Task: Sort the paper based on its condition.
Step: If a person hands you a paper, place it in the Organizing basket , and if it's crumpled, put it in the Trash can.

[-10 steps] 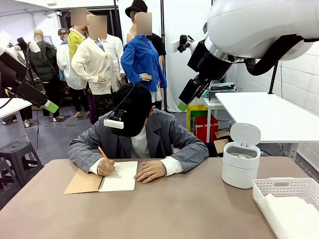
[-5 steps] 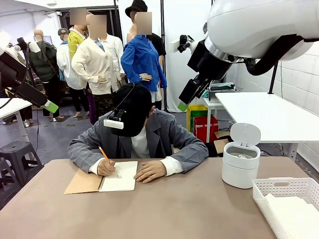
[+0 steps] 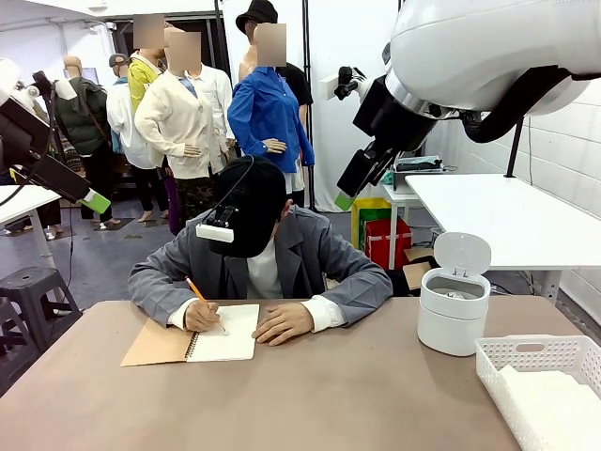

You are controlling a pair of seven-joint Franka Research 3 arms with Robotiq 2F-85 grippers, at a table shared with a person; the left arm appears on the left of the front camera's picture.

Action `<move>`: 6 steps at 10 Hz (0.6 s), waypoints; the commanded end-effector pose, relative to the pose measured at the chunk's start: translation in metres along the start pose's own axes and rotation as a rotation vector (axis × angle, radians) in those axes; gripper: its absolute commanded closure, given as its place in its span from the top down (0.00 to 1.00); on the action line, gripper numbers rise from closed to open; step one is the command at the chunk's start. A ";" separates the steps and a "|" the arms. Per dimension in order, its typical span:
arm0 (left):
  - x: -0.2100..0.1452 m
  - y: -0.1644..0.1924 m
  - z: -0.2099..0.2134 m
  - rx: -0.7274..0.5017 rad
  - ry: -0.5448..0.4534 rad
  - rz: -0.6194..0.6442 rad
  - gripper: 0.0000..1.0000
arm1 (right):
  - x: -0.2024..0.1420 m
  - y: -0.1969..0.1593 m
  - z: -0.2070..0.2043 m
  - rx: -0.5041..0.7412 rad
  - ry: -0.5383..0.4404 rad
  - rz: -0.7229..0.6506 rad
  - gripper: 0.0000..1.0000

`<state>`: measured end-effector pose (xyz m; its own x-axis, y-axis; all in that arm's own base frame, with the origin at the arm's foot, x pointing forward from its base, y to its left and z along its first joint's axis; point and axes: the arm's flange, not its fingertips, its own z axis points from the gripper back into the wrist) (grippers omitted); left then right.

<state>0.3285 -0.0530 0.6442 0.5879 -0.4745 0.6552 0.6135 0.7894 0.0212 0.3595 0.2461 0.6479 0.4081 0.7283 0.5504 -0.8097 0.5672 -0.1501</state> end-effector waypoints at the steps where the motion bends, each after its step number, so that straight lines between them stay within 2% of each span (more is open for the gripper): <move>1: -0.001 0.000 0.000 0.001 0.000 -0.003 1.00 | -0.001 0.000 0.000 0.001 0.007 0.008 1.00; 6: -0.001 0.000 0.000 0.001 0.000 -0.003 1.00 | -0.001 0.000 0.000 0.001 0.007 0.008 1.00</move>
<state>0.3285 -0.0530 0.6443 0.5879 -0.4745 0.6552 0.6135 0.7894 0.0212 0.3595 0.2461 0.6479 0.4081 0.7283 0.5504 -0.8098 0.5672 -0.1502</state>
